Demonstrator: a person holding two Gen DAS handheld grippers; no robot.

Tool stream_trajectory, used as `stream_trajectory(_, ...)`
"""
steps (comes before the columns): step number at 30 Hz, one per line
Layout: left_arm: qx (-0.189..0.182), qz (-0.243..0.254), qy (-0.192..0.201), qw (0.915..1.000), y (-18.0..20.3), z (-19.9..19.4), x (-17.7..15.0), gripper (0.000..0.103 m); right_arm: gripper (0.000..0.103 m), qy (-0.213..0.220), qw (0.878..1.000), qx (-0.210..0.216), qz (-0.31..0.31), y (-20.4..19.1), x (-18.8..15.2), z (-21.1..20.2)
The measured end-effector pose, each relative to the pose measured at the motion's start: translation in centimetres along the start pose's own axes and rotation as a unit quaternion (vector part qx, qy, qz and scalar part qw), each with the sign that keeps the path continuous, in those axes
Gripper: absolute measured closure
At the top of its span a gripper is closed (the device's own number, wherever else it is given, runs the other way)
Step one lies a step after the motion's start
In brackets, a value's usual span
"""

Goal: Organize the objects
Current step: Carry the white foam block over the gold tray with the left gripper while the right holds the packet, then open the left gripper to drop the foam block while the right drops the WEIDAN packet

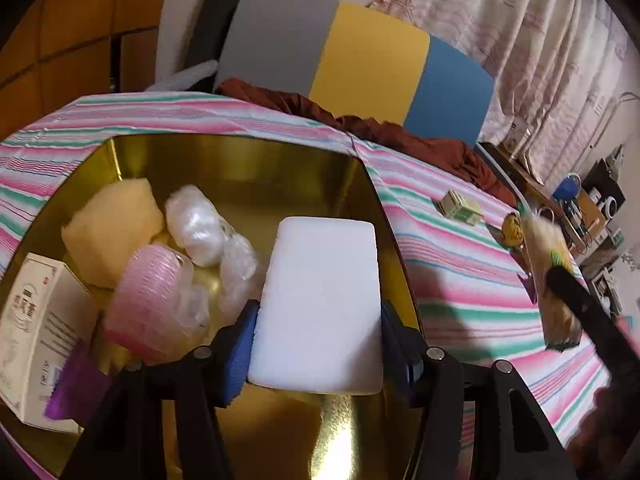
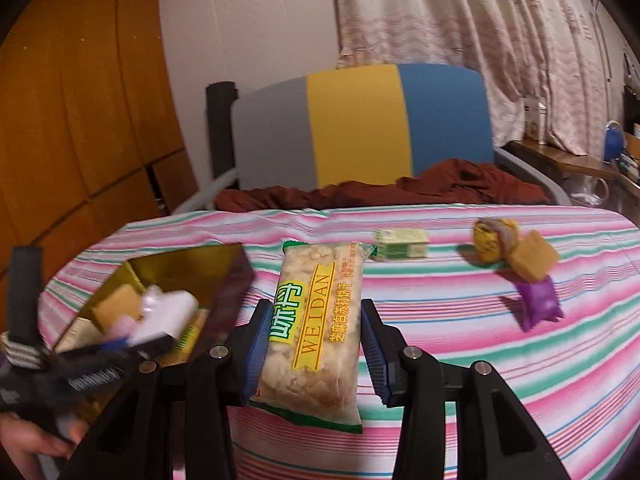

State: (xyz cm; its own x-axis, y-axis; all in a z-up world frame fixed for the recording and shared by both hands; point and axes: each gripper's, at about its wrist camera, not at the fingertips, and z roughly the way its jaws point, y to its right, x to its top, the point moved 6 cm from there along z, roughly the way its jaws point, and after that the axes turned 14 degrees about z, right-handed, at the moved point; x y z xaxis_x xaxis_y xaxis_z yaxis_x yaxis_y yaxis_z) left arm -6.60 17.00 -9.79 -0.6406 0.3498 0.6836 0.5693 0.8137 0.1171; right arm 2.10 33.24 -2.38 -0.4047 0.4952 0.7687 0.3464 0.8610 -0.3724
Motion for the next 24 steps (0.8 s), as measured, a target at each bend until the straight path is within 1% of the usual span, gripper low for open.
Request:
stream_trajectory(1, -0.003, 0.002, -0.001, 1.0, 0.1, 0.1, 0.0, 0.043, 0.06, -0.001, 1.0, 0.003, -0.001, -0.4, 0.0, 0.0)
stream_trajectory(2, -0.007, 0.004, -0.003, 1.0, 0.2, 0.1, -0.2, 0.039, 0.06, -0.002, 1.0, 0.006, -0.002, -0.8, 0.1, 0.0)
stream_trajectory(3, -0.009, 0.004, -0.005, 0.9999, 0.1, 0.2, -0.2, 0.03, 0.06, -0.003, 1.0, 0.01, -0.003, -1.3, 0.1, 0.1)
stream_trajectory(4, -0.014, 0.003, -0.005, 0.9999, 0.1, 0.1, -0.3, 0.025, 0.06, -0.005, 1.0, 0.013, -0.003, -1.6, 0.0, 0.1)
stream_trajectory(6, -0.017, -0.01, 0.005, 0.9998, -0.2, -0.4, -0.4, 0.01, 0.06, -0.009, 1.0, 0.021, -0.005, -2.3, -0.2, 0.1)
stream_trajectory(10, -0.012, -0.027, 0.035, 0.9989, -0.9, -2.2, -0.3, 0.005, 0.06, -0.024, 0.999, 0.037, -0.007, -3.8, -0.3, 0.7)
stream_trajectory(12, -0.002, -0.018, 0.056, 0.9983, -0.9, -3.3, -0.4, 0.001, 0.06, -0.037, 0.998, 0.045, -0.012, -4.8, -0.4, 1.3)
stream_trajectory(15, 0.024, -0.009, 0.079, 0.9966, -1.2, -4.6, -0.7, 0.0, 0.06, -0.062, 0.996, 0.058, -0.019, -6.2, -0.6, 2.5)
stream_trajectory(17, 0.027, -0.006, 0.09, 0.9956, -1.4, -5.2, -0.9, 0.0, 0.06, -0.084, 0.994, 0.07, -0.018, -7.3, -0.6, 3.7)
stream_trajectory(19, 0.037, 0.003, 0.093, 0.9949, -1.4, -5.7, -1.3, 0.0, 0.06, -0.103, 0.992, 0.075, -0.019, -8.1, -0.5, 4.7)
stream_trajectory(21, 0.038, 0.009, 0.096, 0.9946, -1.4, -5.9, -1.5, 0.0, 0.06, -0.139, 0.986, 0.085, -0.021, -9.3, -0.7, 6.2)
stream_trajectory(22, 0.038, 0.011, 0.096, 0.9946, -1.4, -6.0, -1.7, 0.0, 0.06, -0.147, 0.985, 0.086, -0.023, -9.7, -0.7, 6.8)
stream_trajectory(24, 0.038, 0.007, 0.097, 0.9945, -1.6, -6.2, -2.0, 0.0, 0.06, -0.165, 0.981, 0.087, -0.044, -10.8, -0.9, 8.4)
